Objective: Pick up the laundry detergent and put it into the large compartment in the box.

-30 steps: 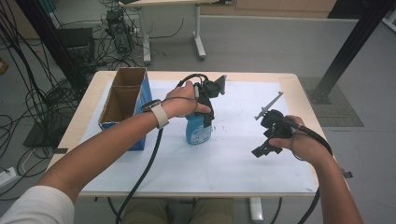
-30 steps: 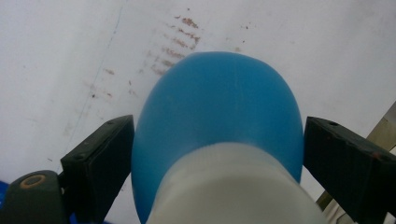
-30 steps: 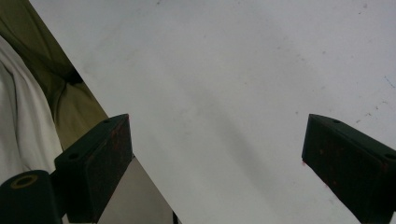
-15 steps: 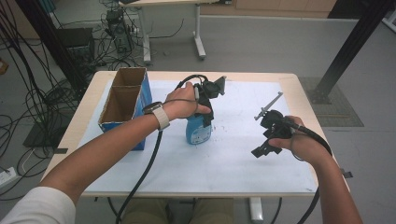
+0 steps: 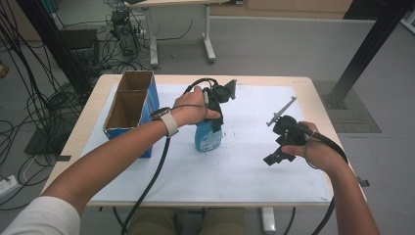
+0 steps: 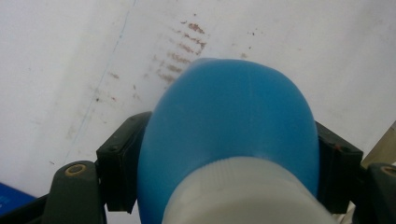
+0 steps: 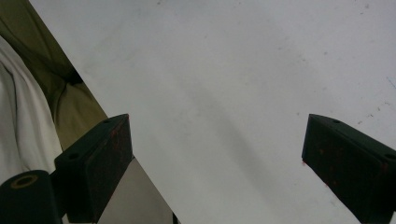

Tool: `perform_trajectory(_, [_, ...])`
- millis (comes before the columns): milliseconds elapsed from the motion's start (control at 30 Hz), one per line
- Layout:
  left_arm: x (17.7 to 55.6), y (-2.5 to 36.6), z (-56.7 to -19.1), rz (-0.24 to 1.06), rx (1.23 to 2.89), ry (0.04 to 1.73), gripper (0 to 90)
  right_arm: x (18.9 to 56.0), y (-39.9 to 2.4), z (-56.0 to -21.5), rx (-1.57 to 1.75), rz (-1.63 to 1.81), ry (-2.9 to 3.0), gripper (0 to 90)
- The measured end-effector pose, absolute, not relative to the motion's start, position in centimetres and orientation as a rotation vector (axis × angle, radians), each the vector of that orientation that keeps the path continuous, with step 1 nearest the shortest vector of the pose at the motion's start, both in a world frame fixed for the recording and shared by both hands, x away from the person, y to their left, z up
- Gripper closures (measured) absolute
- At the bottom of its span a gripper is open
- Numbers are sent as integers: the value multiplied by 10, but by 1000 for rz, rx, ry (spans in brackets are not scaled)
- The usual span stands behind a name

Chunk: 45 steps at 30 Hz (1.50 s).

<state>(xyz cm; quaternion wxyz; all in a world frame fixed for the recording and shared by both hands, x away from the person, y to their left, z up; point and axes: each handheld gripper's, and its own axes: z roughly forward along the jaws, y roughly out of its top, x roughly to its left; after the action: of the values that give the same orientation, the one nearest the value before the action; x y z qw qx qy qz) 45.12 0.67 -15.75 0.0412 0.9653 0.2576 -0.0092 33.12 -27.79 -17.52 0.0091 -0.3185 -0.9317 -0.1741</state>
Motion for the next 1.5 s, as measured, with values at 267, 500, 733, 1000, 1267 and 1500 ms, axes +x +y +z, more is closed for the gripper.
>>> perform_trajectory(267, [447, 6, -157, 5, 2954, 779, 276, 331, -278, -177, -997, -545, -2906, 85])
perform_trajectory(500, [447, 8, -157, 7, 2953, 763, 375, 332, -277, -177, -997, -545, -2906, 85])
perform_trajectory(733, [448, 7, -157, 5, 2952, 777, 381, 331, -278, -176, -995, -543, -2908, 85])
perform_trajectory(1000, [448, 7, -157, 6, 2954, 778, 385, 332, -277, -176, -991, -542, -2911, 85])
perform_trajectory(1267, [448, 7, -157, 9, 2952, 784, 385, 333, -275, -175, -992, -539, -2909, 85])
perform_trajectory(1500, [447, 8, -158, 11, 2945, 790, 383, 333, -275, -176, -993, -540, -2908, 85])
